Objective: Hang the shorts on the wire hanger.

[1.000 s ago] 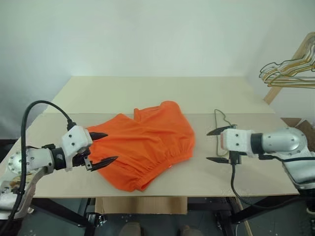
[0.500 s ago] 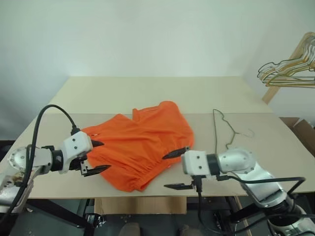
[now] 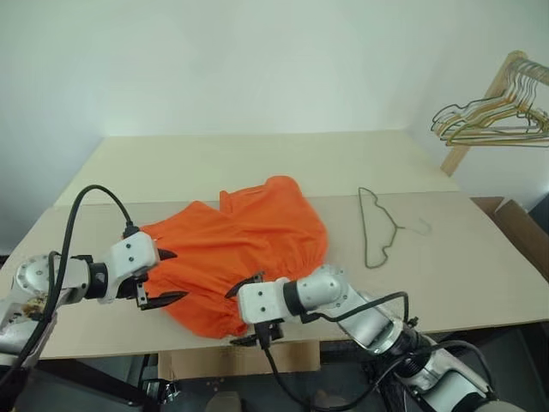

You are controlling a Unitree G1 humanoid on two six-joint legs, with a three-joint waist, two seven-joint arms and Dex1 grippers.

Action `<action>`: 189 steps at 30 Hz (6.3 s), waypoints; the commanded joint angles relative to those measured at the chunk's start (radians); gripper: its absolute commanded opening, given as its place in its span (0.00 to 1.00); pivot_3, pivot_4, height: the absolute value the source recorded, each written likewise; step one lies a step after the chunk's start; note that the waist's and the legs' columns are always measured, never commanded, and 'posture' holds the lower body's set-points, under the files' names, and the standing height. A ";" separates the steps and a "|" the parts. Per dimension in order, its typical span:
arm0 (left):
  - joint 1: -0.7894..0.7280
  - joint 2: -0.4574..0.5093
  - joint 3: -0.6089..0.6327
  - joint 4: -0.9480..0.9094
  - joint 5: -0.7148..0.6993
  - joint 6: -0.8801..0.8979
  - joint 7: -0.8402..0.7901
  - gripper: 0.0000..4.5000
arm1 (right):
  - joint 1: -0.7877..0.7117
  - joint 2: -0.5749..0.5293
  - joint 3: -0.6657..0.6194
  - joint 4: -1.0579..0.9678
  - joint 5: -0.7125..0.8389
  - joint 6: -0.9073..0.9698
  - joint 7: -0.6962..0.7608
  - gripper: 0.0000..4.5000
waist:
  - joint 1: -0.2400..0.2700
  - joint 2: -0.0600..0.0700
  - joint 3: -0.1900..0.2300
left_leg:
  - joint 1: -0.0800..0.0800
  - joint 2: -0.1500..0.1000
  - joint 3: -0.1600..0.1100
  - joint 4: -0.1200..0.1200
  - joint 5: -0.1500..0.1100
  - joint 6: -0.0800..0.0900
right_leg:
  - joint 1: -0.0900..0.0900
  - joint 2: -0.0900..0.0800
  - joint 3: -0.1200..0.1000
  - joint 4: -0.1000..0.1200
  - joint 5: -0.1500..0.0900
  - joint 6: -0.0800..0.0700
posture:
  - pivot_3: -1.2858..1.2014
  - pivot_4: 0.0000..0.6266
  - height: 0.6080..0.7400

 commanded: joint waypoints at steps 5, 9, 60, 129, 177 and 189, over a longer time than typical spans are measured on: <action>0.012 0.002 0.055 -0.050 -0.011 0.015 0.029 1.00 | -0.007 0.024 0.025 0.030 -0.090 -0.035 -0.062 0.99 | 0.002 0.000 0.000 | 0.000 0.000 0.000 0.000 0.000 0.000 | 0.000 0.000 0.000 0.000 0.000 0.000 | 0.55 0.00 1.00; 0.010 -0.003 0.051 -0.051 -0.012 0.016 0.033 1.00 | -0.006 0.026 0.004 0.045 -0.095 -0.034 -0.073 0.91 | 0.001 0.000 0.000 | 0.000 0.000 0.000 0.000 0.000 0.000 | 0.000 0.000 0.000 0.000 0.000 0.000 | 0.55 0.00 1.00; -0.178 -0.090 -0.197 0.451 0.180 -0.349 -0.128 1.00 | 0.043 -0.481 -0.400 0.495 0.032 -1.164 0.070 0.01 | -0.027 -0.002 0.001 | 0.004 0.000 0.003 -0.001 0.000 0.000 | 0.002 -0.001 0.004 0.000 -0.001 -0.001 | 0.53 0.00 1.00; 0.276 0.071 0.023 -0.028 0.146 -0.116 -0.115 0.30 | 0.040 -0.512 -0.344 0.548 0.048 -1.382 0.095 0.34 | -0.042 -0.002 0.001 | 0.019 0.002 0.006 -0.003 -0.001 0.002 | 0.016 -0.002 0.006 -0.001 -0.004 -0.004 | 0.52 0.00 1.00; -0.079 -0.235 0.049 -0.081 -0.313 0.020 -0.063 1.00 | -0.183 -0.090 -0.698 0.715 0.269 0.521 -0.586 0.60 | -0.082 -0.001 0.001 | 0.003 0.001 0.003 -0.001 -0.003 -0.001 | 0.001 0.000 0.006 0.001 -0.002 -0.002 | 0.52 0.00 1.00; -0.090 -0.244 0.033 -0.067 -0.292 -0.006 -0.064 1.00 | -0.171 -0.065 -0.623 0.763 0.195 0.561 -0.576 0.11 | -0.083 -0.004 -0.007 | 0.004 0.001 0.003 -0.001 -0.003 -0.001 | 0.002 0.001 0.006 0.001 -0.002 -0.002 | 0.52 0.00 1.00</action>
